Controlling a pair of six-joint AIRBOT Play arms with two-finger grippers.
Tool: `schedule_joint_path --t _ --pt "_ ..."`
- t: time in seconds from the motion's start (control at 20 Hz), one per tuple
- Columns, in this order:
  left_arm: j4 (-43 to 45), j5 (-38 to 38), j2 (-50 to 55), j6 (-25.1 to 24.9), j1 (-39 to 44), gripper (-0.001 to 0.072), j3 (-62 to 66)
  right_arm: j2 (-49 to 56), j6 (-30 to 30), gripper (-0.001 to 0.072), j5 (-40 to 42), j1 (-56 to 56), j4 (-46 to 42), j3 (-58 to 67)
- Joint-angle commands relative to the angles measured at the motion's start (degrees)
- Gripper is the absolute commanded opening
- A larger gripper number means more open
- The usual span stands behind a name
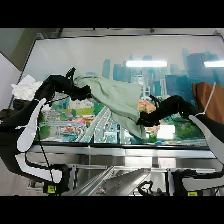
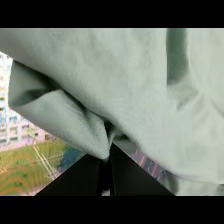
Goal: Fold the shirts.
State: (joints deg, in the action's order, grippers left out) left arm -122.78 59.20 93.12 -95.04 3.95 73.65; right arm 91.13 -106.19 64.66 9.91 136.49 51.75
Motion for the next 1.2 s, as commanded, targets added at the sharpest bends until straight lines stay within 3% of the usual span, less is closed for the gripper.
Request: schedule_joint_path --t 0.0,0.15,0.35,0.45,0.55,0.7,0.95,1.15 --pt "-0.1 2.0 -0.8 -0.1 0.0 0.0014 0.0 0.3 -0.7 0.0018 0.2 2.0 2.5 1.2" --pt "-0.4 3.7 -7.5 0.0 -0.1 0.0013 0.1 -3.3 -1.8 0.0018 6.9 2.0 2.8 6.5" --pt "-0.3 10.3 -24.4 1.5 -2.3 0.0014 4.9 -18.2 -1.0 0.0017 8.4 -1.6 2.9 23.1" --pt "-0.2 11.2 -33.6 3.2 -4.3 0.0013 11.7 -26.8 -1.0 0.0018 6.0 -6.6 2.8 34.4" --pt "-0.2 7.3 -42.3 4.3 -6.8 0.0014 19.7 -34.8 -1.0 0.0018 0.4 -12.4 1.1 43.6" --pt "0.3 4.8 -50.4 5.2 -11.3 0.0013 32.1 -44.7 -2.1 0.0019 -4.0 -20.7 -1.9 50.9" --pt "-0.4 3.6 -52.2 5.2 -23.9 0.0014 44.5 -50.7 -4.7 0.0019 -2.4 -26.8 -7.0 51.7" --pt "-13.0 8.5 -43.3 5.0 -30.5 0.0014 45.0 -45.4 -5.2 0.0019 4.6 -26.3 -1.0 49.2"
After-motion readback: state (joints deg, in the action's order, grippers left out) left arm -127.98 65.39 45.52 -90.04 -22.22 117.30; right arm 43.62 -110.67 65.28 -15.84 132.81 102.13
